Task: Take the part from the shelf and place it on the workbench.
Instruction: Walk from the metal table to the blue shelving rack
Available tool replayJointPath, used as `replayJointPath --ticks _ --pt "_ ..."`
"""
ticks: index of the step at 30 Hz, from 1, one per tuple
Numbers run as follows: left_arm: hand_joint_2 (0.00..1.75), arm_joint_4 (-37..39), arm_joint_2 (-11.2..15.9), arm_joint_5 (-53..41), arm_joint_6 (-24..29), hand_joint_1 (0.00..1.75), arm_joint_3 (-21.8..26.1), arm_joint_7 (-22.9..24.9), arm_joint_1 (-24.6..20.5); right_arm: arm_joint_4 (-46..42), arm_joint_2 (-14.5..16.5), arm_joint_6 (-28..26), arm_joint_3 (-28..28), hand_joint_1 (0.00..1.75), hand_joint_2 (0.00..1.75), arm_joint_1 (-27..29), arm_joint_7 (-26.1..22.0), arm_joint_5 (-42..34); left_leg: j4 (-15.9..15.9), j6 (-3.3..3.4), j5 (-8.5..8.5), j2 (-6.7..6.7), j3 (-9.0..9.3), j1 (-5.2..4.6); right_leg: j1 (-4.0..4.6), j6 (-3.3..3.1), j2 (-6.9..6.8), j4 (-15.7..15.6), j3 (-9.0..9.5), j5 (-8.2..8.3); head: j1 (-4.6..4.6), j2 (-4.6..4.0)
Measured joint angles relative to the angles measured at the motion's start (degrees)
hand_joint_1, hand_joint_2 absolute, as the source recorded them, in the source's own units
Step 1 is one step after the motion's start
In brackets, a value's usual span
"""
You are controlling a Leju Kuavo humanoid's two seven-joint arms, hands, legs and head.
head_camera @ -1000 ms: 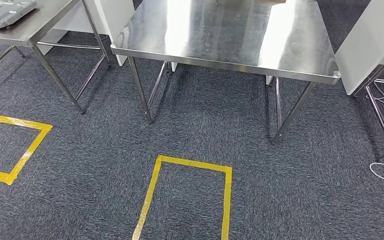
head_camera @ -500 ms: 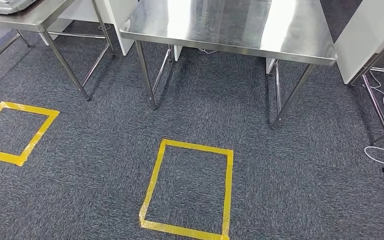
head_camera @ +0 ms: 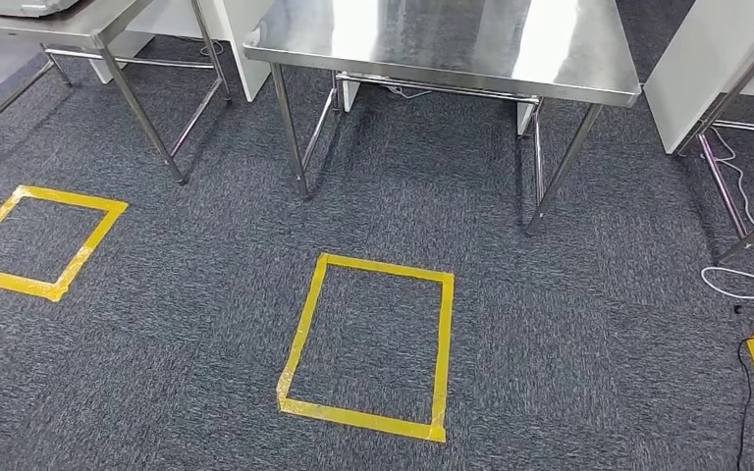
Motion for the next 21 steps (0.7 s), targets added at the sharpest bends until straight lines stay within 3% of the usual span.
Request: replayJointPath --ticks 1,2,4,5,7,9,10,11,13,15,17,19,21 --pt "0.00 0.0 0.0 0.0 0.0 0.00 0.0 0.0 -0.1 0.0 0.0 0.0 0.0 0.00 1.75 0.0 -0.1 0.0 -3.4 0.32 -1.36 -0.05 2.10 -0.17 0.05 0.46 -0.05 0.2 -0.50 0.51 -0.01 0.00" --pt "0.00 0.0 0.0 0.0 0.0 0.00 0.0 -0.1 -0.2 0.0 0.0 0.0 0.0 0.00 1.75 -0.1 -0.1 -0.1 -5.4 0.75 -2.02 -0.06 2.78 -0.37 0.07 0.93 -0.12 0.4 -0.90 1.03 0.05 0.00" --pt "0.00 0.0 -0.1 0.0 0.0 0.00 0.0 0.0 -0.2 0.0 0.0 0.0 0.0 0.00 1.75 -0.1 -0.2 -0.2 -5.9 1.95 -1.77 0.15 1.97 -0.56 0.07 1.53 -0.15 1.2 -2.01 1.17 0.06 0.00" --pt "0.00 0.0 -0.1 0.0 0.0 0.00 0.0 0.0 -0.1 0.0 0.0 0.0 0.0 0.00 1.75 0.0 -0.2 -0.3 -6.0 2.61 -1.23 0.32 1.52 -0.66 0.06 1.38 -0.06 2.9 -2.90 0.06 0.17 0.00" --pt "0.00 0.0 -0.2 0.1 0.1 0.00 0.0 0.1 0.1 0.0 0.0 0.1 0.0 0.00 1.75 0.1 -0.4 -0.3 -6.0 3.49 -0.19 0.70 0.46 -1.01 -0.15 0.63 0.16 9.9 -5.68 -4.04 0.29 0.00" --pt "0.00 0.0 -0.1 0.2 0.2 0.00 0.0 0.2 0.2 0.0 0.1 0.3 0.0 0.00 1.75 0.2 -0.5 -0.2 -5.9 3.69 0.66 1.00 -0.65 -1.35 -0.23 0.44 0.27 17.1 -7.75 -7.44 0.34 0.00" --pt "0.00 0.0 -0.1 0.2 0.2 0.00 0.0 0.2 0.3 0.0 0.1 0.3 0.0 0.00 1.75 0.2 -0.6 -0.2 -5.8 3.69 1.00 1.15 -1.15 -1.47 -0.24 0.67 0.30 18.3 -7.43 -8.03 0.34 0.00" --pt "0.00 0.0 -0.2 0.3 0.2 0.00 0.0 0.2 0.3 0.0 0.0 0.4 0.0 0.00 1.75 0.3 -0.6 -0.1 -5.6 3.63 1.23 1.29 -1.58 -1.55 -0.24 1.04 0.30 16.7 -5.70 -7.68 0.33 0.00" --pt "0.00 0.0 -0.3 0.3 0.3 0.00 0.0 0.2 0.3 0.0 -0.1 0.5 0.0 0.00 1.75 0.3 -0.7 -0.1 -5.0 3.46 1.46 1.60 -2.20 -1.61 -0.23 1.60 -0.01 8.2 0.26 -5.99 0.36 0.00" --pt "0.00 0.0 -0.4 0.3 0.4 0.00 0.0 0.2 0.3 0.0 -0.1 0.7 0.1 0.00 1.75 0.1 -0.7 -0.1 -4.4 3.05 1.54 1.90 -2.69 -1.87 0.03 1.33 -0.34 1.3 4.32 -5.01 0.37 0.00" --pt "0.00 0.0 -0.4 0.3 0.5 0.00 0.0 0.2 0.3 0.0 -0.1 0.8 0.1 0.00 1.75 0.1 -0.7 -0.1 -4.2 2.51 1.71 2.15 -3.03 -2.12 0.31 0.65 -0.18 0.2 4.53 -4.80 0.30 0.00" --pt "0.00 0.0 -0.4 0.3 0.5 0.00 0.0 0.2 0.2 0.0 0.0 0.8 0.1 0.00 1.75 0.3 -0.7 -0.2 -3.7 1.94 1.32 1.94 -3.37 -1.99 -0.15 0.05 0.17 0.1 4.27 -4.43 0.28 0.00" --pt "0.00 0.0 -0.4 0.3 0.5 0.00 0.0 0.2 0.3 0.0 0.0 0.9 0.2 0.00 1.75 0.3 -0.7 -0.2 0.1 1.28 -1.46 1.02 -5.15 -1.71 -0.57 -0.73 0.39 0.0 4.20 -4.00 0.22 0.00"
